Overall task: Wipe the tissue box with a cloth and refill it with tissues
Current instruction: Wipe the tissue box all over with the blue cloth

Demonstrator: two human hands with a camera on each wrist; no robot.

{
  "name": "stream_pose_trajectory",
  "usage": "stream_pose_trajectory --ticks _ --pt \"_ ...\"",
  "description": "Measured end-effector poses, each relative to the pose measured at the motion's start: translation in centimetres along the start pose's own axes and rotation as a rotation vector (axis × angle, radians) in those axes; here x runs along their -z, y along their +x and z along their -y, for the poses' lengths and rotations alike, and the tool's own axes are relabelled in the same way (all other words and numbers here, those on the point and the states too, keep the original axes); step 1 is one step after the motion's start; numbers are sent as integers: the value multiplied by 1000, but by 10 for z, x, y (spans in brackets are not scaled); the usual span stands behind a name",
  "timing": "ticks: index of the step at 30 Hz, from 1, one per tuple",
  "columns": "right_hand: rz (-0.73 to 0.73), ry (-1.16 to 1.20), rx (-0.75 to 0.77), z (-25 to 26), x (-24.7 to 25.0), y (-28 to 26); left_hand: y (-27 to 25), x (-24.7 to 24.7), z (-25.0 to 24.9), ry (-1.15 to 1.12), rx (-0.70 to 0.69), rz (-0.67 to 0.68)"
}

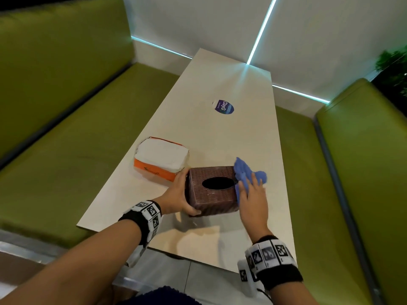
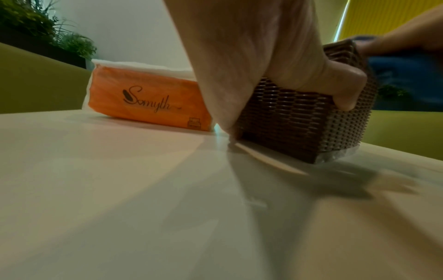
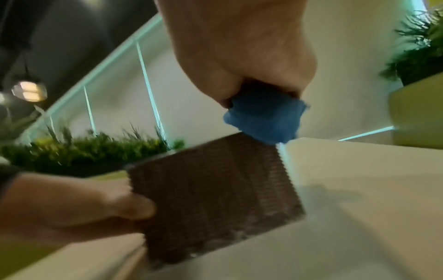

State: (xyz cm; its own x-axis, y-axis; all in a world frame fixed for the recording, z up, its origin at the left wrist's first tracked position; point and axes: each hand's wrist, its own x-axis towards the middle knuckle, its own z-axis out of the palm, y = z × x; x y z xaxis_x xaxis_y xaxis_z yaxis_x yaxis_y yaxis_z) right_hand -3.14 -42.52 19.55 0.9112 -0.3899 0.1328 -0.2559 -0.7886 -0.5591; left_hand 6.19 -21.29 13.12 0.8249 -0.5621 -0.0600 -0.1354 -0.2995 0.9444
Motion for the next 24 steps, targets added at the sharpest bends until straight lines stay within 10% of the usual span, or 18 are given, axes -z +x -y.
stream_pose_trajectory --ticks 6,13,24 --pt "151 -210 319 45 -36 -50 3 -2 5 15 6 14" --pt "302 -441 331 80 -49 28 3 -2 1 66 32 24" --pt "295 -339 393 76 -48 4 4 -1 5 38 4 37"
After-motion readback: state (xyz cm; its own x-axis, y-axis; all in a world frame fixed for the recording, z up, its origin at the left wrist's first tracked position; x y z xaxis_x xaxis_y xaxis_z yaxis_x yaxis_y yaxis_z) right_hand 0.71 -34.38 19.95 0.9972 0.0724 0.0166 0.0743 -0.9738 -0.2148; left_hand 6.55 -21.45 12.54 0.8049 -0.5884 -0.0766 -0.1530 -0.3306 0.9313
